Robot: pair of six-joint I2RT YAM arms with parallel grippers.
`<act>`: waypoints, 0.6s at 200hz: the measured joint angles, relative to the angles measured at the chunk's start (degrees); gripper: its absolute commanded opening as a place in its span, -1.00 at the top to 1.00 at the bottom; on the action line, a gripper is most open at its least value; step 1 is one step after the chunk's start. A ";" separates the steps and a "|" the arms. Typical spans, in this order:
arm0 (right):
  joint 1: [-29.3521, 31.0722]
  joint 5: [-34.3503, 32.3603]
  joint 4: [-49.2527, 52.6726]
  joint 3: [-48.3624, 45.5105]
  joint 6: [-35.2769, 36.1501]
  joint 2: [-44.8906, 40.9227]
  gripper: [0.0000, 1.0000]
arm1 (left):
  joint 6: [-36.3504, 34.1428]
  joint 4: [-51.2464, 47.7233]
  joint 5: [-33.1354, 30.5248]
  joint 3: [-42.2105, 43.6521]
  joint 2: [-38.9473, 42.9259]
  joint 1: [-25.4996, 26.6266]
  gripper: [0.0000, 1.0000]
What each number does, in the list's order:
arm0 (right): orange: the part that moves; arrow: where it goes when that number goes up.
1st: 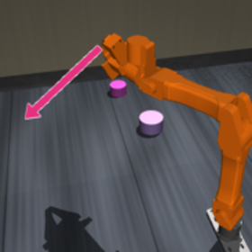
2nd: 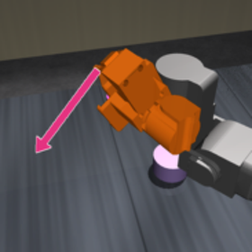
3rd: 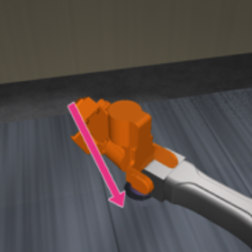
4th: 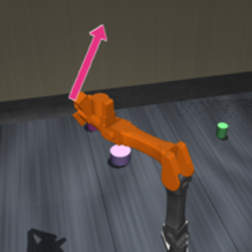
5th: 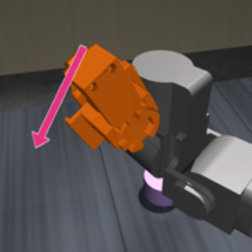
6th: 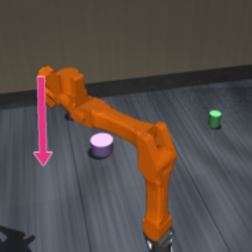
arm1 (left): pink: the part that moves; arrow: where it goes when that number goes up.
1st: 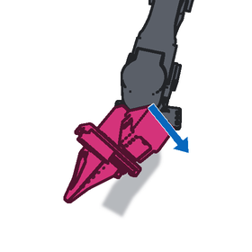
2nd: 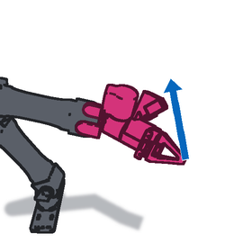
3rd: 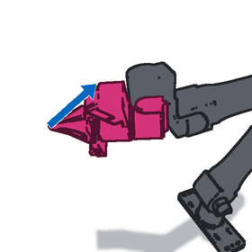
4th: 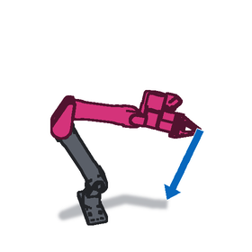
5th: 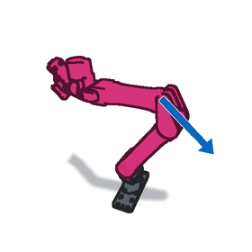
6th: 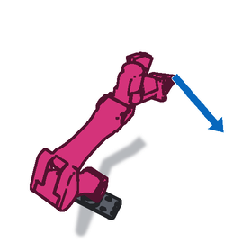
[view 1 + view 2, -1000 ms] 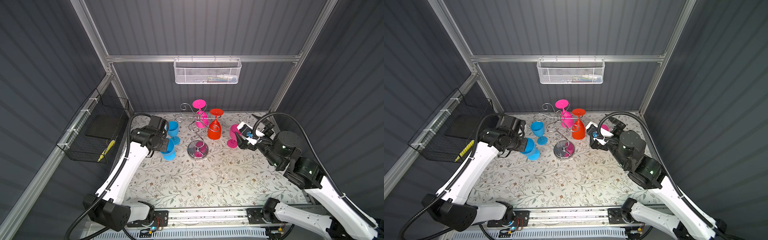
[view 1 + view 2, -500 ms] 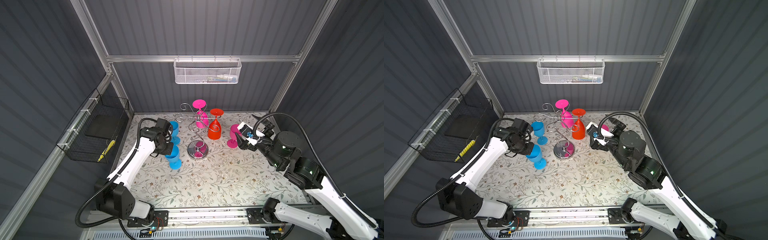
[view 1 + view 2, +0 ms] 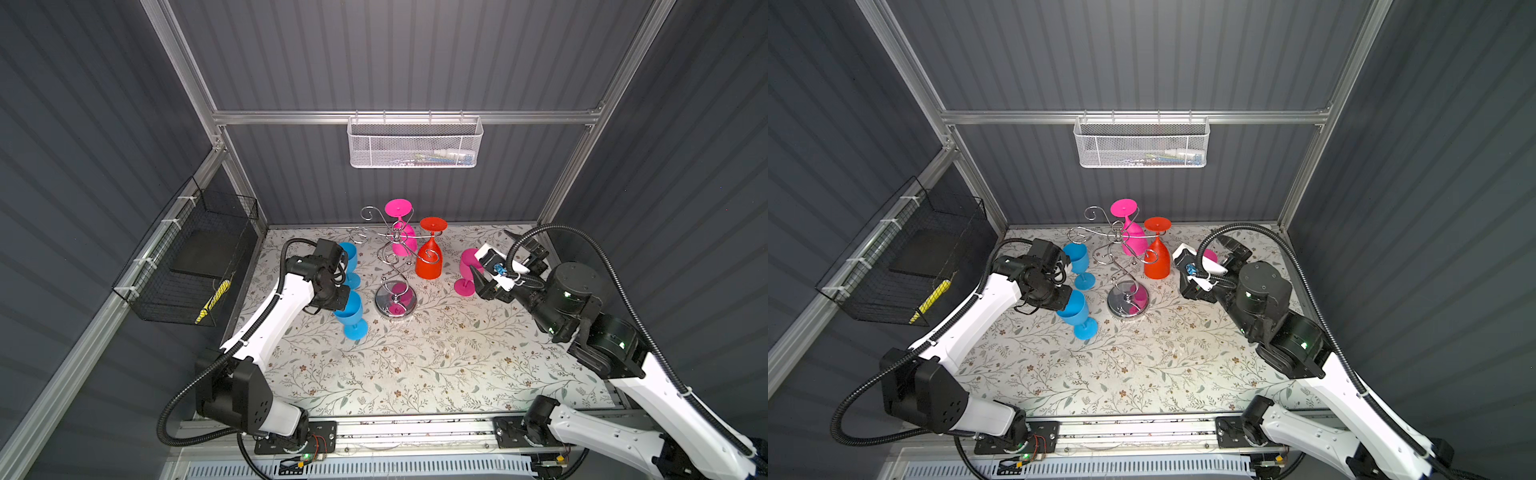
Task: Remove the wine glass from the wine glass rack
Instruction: 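Hold the blue glass on the table with the left gripper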
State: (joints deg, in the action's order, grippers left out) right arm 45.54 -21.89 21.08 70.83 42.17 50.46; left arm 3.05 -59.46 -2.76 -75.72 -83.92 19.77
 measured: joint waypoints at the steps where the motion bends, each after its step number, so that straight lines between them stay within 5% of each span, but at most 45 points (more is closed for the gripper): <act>1: 0.00 0.00 0.00 0.00 0.00 0.00 -0.98 | 0.00 0.02 0.00 0.00 0.00 0.00 1.00; 120: 0.00 0.00 0.20 -0.37 -0.59 0.00 -0.98 | -0.44 0.83 0.04 1.40 0.00 -0.02 1.00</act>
State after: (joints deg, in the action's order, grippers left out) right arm 45.54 -21.89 21.28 70.46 41.58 50.46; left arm 2.61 -58.63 -2.72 -74.32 -83.92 19.75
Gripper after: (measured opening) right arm 0.989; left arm 0.058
